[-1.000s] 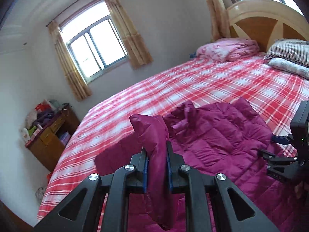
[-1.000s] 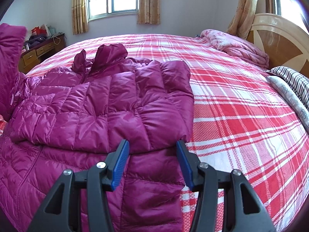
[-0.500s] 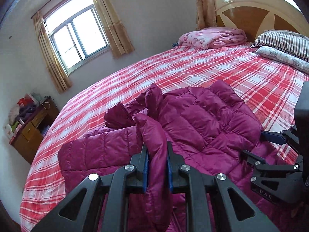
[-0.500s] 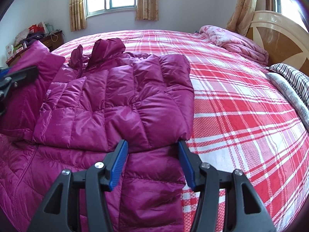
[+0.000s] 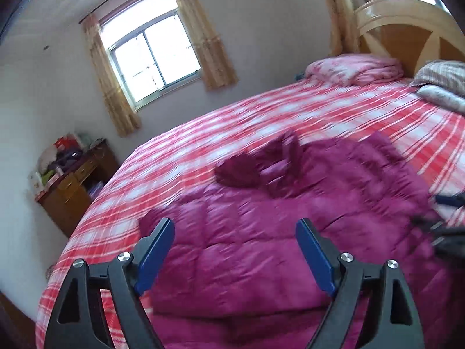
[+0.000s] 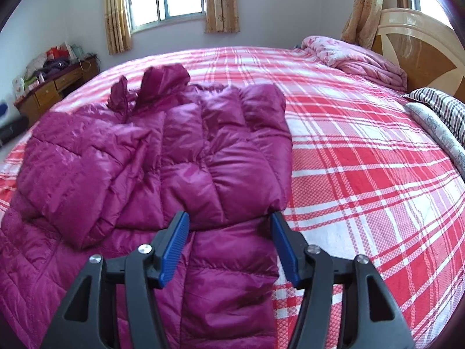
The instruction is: Fold large clothes
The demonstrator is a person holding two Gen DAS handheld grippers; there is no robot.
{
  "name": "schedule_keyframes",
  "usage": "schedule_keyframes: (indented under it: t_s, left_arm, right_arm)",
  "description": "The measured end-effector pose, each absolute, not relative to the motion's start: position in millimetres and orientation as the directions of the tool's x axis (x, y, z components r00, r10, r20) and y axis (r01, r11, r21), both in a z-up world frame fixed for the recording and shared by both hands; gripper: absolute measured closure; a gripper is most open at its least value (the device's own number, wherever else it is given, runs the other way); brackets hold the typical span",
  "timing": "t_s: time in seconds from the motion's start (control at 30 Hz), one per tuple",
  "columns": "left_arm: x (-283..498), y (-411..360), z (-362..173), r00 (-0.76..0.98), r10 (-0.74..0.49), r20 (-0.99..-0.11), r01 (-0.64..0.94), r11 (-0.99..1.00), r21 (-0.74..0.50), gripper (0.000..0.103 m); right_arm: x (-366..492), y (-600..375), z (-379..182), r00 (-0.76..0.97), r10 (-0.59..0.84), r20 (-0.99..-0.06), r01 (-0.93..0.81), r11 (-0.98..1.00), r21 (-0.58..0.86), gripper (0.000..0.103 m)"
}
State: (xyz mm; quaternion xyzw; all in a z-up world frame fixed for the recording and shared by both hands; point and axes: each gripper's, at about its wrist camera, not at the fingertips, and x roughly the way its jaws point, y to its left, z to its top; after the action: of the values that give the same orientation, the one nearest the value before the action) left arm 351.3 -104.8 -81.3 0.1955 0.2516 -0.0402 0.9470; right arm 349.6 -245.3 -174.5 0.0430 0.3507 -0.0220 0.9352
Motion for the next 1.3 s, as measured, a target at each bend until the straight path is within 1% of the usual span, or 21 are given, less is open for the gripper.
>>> schedule_keyframes:
  t_s: [0.03, 0.1, 0.17, 0.2, 0.23, 0.27, 0.3, 0.37, 0.43, 0.5, 0.57, 0.67, 0.83, 0.93, 1.07, 1.17, 1.3]
  left_arm:
    - [356, -92, -86, 0.863, 0.052, -0.503, 0.150, 0.923, 0.354, 0.017]
    - [372, -60, -96, 0.837, 0.108, -0.536, 0.098, 0.935, 0.342, 0.017]
    - [390, -38, -101, 0.813, 0.152, -0.562, 0.045, 0.946, 0.320, 0.017]
    - [402, -28, -101, 0.800, 0.159, -0.578, 0.025, 0.955, 0.296, 0.017]
    - [410, -22, -99, 0.795, 0.155, -0.586, 0.013, 0.962, 0.273, 0.017]
    - [418, -19, -98, 0.795, 0.152, -0.588, -0.001, 0.968, 0.250, 0.017]
    - [426, -17, -97, 0.791, 0.150, -0.593, -0.009, 0.972, 0.235, 0.017]
    - [445, -20, -105, 0.767, 0.160, -0.622, -0.013, 0.972, 0.235, 0.017]
    - [457, -22, -119, 0.736, 0.203, -0.646, -0.032, 0.964, 0.265, 0.017]
    - [469, -20, -139, 0.695, 0.203, -0.690, -0.018, 0.964, 0.265, 0.017]
    - [471, -18, -153, 0.683, 0.198, -0.703, -0.010, 0.965, 0.262, 0.017]
    - [472, -10, -163, 0.676, 0.152, -0.721, -0.013, 0.981, 0.195, 0.011]
    - [479, -3, -168, 0.652, 0.109, -0.750, -0.006, 0.990, 0.139, 0.009]
    - [481, -2, -170, 0.644, 0.108, -0.758, -0.012, 0.991, 0.130, 0.007]
    - [482, -2, -171, 0.640, 0.107, -0.761, -0.011, 0.991, 0.130, 0.006]
    - [480, 0, -172, 0.636, 0.104, -0.764, -0.013, 0.992, 0.124, 0.005]
    - [479, 0, -169, 0.640, 0.129, -0.758, -0.035, 0.990, 0.140, 0.004]
  right_arm:
    - [345, -245, -164, 0.764, 0.001, -0.645, 0.071, 0.994, 0.086, 0.042]
    - [340, -236, -140, 0.784, 0.099, -0.612, -0.002, 0.987, 0.158, 0.042]
    - [342, -217, -119, 0.787, 0.158, -0.597, -0.070, 0.983, 0.167, 0.044]
    - [349, -201, -110, 0.770, 0.207, -0.603, -0.125, 0.976, 0.176, 0.048]
    - [357, -190, -106, 0.754, 0.249, -0.607, -0.165, 0.968, 0.191, 0.055]
    - [365, -180, -104, 0.744, 0.270, -0.611, -0.188, 0.962, 0.197, 0.058]
    - [375, -168, -104, 0.739, 0.267, -0.619, -0.196, 0.964, 0.182, 0.060]
    - [392, -151, -110, 0.728, 0.249, -0.638, -0.193, 0.968, 0.158, 0.061]
    - [407, -140, -127, 0.697, 0.247, -0.673, -0.195, 0.969, 0.154, 0.062]
    - [418, -134, -146, 0.669, 0.220, -0.710, -0.168, 0.975, 0.144, 0.062]
    - [423, -136, -164, 0.650, 0.208, -0.731, -0.149, 0.978, 0.146, 0.063]
    - [421, -138, -176, 0.652, 0.197, -0.732, -0.152, 0.980, 0.128, 0.064]
    - [417, -127, -179, 0.663, 0.138, -0.735, -0.140, 0.988, 0.059, 0.064]
    - [413, -122, -180, 0.672, 0.104, -0.733, -0.133, 0.991, 0.019, 0.064]
    - [416, -123, -181, 0.669, 0.095, -0.737, -0.128, 0.992, 0.013, 0.064]
    - [417, -119, -181, 0.671, 0.070, -0.738, -0.125, 0.992, -0.019, 0.064]
    - [416, -116, -174, 0.662, 0.061, -0.747, -0.136, 0.990, -0.039, 0.064]
